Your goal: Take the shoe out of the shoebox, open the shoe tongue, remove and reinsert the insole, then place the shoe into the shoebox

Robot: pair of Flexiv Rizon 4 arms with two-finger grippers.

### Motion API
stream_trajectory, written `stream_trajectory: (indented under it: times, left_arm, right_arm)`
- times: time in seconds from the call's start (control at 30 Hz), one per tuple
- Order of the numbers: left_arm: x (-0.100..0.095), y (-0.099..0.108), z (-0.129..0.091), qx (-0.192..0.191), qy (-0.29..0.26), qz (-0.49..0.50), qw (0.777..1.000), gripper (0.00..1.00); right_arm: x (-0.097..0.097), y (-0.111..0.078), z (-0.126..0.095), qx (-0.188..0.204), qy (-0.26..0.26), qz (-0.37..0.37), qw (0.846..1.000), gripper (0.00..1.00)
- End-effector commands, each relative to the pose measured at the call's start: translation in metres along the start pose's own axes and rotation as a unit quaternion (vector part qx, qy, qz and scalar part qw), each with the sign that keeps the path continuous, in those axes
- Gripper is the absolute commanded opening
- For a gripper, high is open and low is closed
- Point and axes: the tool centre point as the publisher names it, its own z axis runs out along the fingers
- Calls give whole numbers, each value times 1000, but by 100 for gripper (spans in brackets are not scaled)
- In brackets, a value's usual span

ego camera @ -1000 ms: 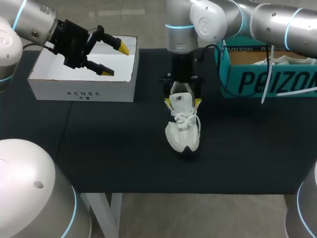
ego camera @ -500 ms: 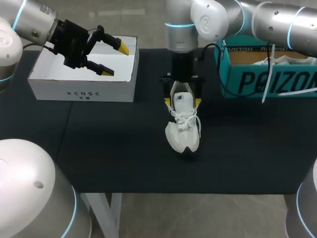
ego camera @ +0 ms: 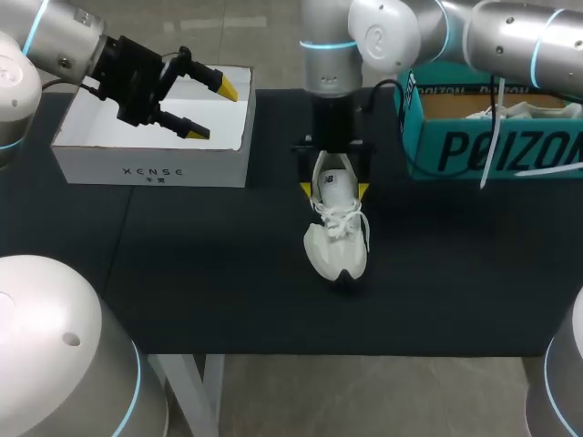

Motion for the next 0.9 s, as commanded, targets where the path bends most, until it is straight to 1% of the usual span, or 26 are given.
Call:
stream_trajectory:
  times: [0.03,0.17,0.27,0.37,0.4,0.43,0.47,0.5,0.63,0.73,0.9]
  left_arm:
    - [0,0,0,0,2,0,1000,100]
    - [0,0,0,0,2,0,1000,100]
    - [0,0,0,0,2,0,1000,100]
    - [0,0,0,0,2,0,1000,100]
    - [0,0,0,0,2,0,1000,100]
    - [0,0,0,0,2,0,1000,100]
    - [0,0,0,0,2,0,1000,100]
    - [0,0,0,0,2,0,1000,100]
    - [0,0,0,0,2,0,1000,100]
    - [0,0,0,0,2,0,1000,100]
    - [0,0,0,0,2,0,1000,100]
  right_arm:
    - [-2,-10,-1,-5,7,1,1000,100]
    - [0,-17,-6,-13,7,0,1000,100]
    - [1,-24,-14,-23,3,-2,1000,100]
    - [1,-26,-16,-32,5,-2,999,100]
    - [0,-26,-15,-31,5,0,999,47]
    - [-1,-25,-13,-31,6,0,999,27]
    - [-1,-24,-12,-30,10,1,999,2]
    - [-2,-23,-10,-30,10,2,1000,0]
    - [-6,-18,-4,-31,15,3,999,0]
    - [-6,-13,-2,-30,13,-3,999,0]
    - [-5,-1,0,-32,9,-4,999,0]
